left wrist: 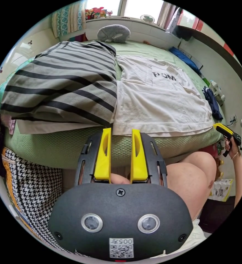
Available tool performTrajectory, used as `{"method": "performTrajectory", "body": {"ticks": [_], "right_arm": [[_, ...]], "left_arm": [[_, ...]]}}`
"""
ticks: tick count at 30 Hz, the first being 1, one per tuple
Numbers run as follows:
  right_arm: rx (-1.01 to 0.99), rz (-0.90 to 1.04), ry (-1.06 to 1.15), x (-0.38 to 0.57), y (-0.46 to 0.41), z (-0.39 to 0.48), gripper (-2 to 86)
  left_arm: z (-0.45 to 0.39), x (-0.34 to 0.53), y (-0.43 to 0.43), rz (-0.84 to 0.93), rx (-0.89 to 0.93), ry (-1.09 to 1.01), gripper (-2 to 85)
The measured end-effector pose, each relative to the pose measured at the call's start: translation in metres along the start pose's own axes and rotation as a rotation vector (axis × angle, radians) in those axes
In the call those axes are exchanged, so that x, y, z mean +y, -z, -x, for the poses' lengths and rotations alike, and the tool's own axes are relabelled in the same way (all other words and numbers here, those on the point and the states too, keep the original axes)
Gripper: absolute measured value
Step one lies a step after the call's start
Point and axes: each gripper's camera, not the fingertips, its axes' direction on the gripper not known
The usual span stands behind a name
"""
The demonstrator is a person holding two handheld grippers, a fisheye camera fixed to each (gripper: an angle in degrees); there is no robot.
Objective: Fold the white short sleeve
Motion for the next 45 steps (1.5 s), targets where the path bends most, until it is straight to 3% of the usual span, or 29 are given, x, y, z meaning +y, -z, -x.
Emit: {"method": "performTrajectory", "body": {"ticks": [14,24,26,32,45], "right_arm": [[0.009,-0.023,-0.172,0.006,-0.002,-0.045,10.4],[-0.095,-0.021,-0.287,0.023,0.006,-0.074,5.4],[-0.085,-0.041,-0.267,0.029,0.020,-0.074,0.9],[-0.089,-0.077,-0.248,0.045,0.057,-0.065,-1.0],[-0.189,-0.158,-0.258,0.094,0.192,-0.065,-1.1]], "left_arm": [[0.025,0.008,-0.015,-0.012,0.056,0.041,13.4],[0.029,0.009,-0.001,0.008,0.042,0.030,13.4],[0.030,0.009,0.005,0.017,0.044,0.047,12.7],[0.032,0.015,0.029,0.046,0.065,0.045,3.4],[0.026,0.043,0.141,-0.047,0.173,-0.081,0.8]]}}
